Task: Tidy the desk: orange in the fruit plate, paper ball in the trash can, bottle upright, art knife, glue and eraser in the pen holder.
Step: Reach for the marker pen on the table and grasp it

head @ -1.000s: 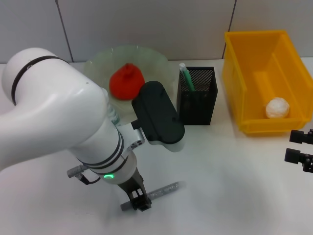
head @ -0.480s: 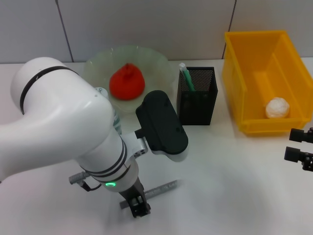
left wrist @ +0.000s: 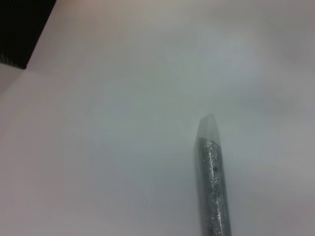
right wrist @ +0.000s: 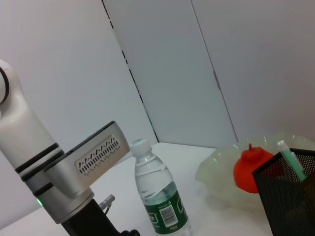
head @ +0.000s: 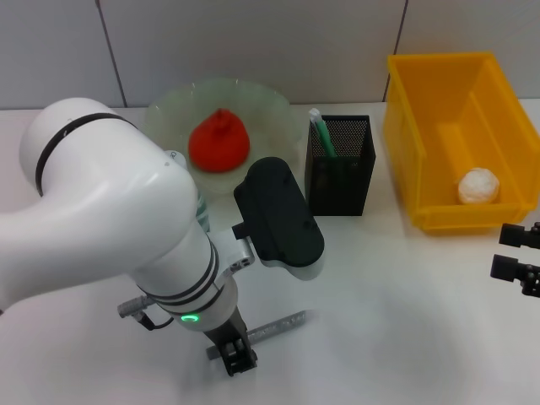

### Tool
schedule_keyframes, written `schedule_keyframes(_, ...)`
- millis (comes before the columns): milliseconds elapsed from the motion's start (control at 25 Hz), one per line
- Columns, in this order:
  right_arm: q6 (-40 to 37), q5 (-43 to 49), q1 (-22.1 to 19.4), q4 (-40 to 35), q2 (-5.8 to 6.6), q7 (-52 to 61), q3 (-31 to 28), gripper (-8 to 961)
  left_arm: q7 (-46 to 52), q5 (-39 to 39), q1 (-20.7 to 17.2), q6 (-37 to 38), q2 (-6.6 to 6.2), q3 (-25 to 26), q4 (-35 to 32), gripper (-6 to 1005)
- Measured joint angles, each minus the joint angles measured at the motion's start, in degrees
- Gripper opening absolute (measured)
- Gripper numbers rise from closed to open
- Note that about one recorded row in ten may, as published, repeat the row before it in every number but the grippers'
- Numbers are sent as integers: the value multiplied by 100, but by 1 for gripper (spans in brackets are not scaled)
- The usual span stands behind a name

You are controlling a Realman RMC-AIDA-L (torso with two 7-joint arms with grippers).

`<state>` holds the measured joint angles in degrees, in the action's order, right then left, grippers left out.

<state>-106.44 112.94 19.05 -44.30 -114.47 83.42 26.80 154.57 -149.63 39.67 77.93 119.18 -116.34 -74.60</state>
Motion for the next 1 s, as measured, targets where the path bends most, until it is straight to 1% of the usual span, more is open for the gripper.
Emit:
schedule_keyframes(120, 1, 0, 0, 1, -4, 0, 0, 669, 1, -4, 4, 12, 0, 8, -5, 372)
schedule_keyframes(360, 5, 0, 2, 9, -5, 0, 0, 669, 3, -7, 33, 58, 0, -10, -28, 301)
schedule_keyframes(560, 10, 0, 4, 20, -5, 0, 0, 669, 4, -5, 72, 86, 0, -15, 8, 166)
schedule_keyframes(1000, 10, 0, 11, 46, -5, 13, 0, 669, 4, 34, 91, 154, 0, -30, 8, 166)
